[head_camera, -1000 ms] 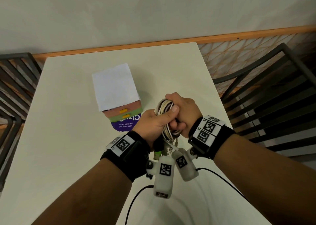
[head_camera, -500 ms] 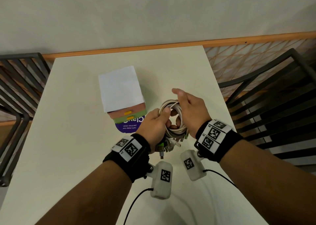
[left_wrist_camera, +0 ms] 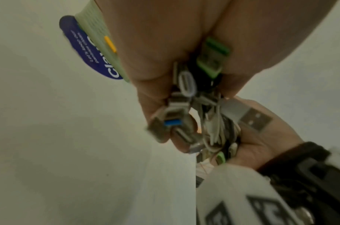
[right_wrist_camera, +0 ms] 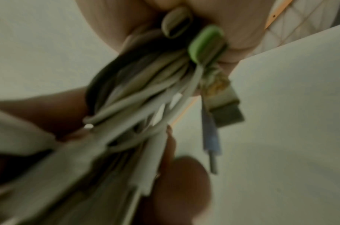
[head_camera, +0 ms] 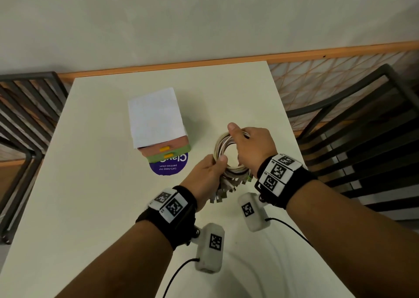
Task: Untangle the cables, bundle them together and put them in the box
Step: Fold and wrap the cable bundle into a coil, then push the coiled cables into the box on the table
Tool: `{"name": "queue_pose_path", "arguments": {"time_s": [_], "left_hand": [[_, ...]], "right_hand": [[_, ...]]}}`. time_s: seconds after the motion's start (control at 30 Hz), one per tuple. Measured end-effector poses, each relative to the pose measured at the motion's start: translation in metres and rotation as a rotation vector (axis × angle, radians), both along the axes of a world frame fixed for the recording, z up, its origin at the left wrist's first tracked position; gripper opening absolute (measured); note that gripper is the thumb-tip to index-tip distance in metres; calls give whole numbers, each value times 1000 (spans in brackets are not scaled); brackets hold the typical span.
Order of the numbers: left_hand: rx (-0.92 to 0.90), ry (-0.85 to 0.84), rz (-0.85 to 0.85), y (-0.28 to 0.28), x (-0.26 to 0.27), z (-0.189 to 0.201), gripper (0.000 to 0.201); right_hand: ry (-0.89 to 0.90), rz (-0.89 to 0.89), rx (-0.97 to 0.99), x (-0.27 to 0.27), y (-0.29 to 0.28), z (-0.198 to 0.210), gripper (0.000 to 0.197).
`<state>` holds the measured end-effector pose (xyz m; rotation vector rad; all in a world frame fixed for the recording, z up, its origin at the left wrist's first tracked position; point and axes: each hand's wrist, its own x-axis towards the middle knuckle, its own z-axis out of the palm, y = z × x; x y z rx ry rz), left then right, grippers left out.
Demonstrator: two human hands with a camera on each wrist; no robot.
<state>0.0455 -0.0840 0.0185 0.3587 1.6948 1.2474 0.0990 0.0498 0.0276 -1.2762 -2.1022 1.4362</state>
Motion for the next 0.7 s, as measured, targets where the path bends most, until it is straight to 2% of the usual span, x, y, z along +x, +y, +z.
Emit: {"name": "queue_pose_path", "arguments": {"time_s": [0.13,0.23,0.33,0.4,0.47,0.57,0.67,0.7], "left_hand": [[-27,76,-72,-4,9,-4,33],[-49,94,-67,-7,16,-2,27],[-4,19,43,-11,22,0,22],[35,9,127,-12,23,4,19],[71,23,166,-8,25,6,28],[105,58,157,-2,26,13,40],[132,85,30,-3,20,6,15],[146,69,10,-3,18,5,13]], "right_hand": [[17,-85,-40,4,3,-8,71],[36,-73,-6,9,1,-8,61],[87,-1,45,11,-1,3,48],[135,30,4,7,-4,10,47],[159,10,-98,4,-2,14,51],[90,-9,-195,1,5,23,52],[52,-37,-164,-2,7,26,54],[57,-48,-131,-3,6,26,53]]}}
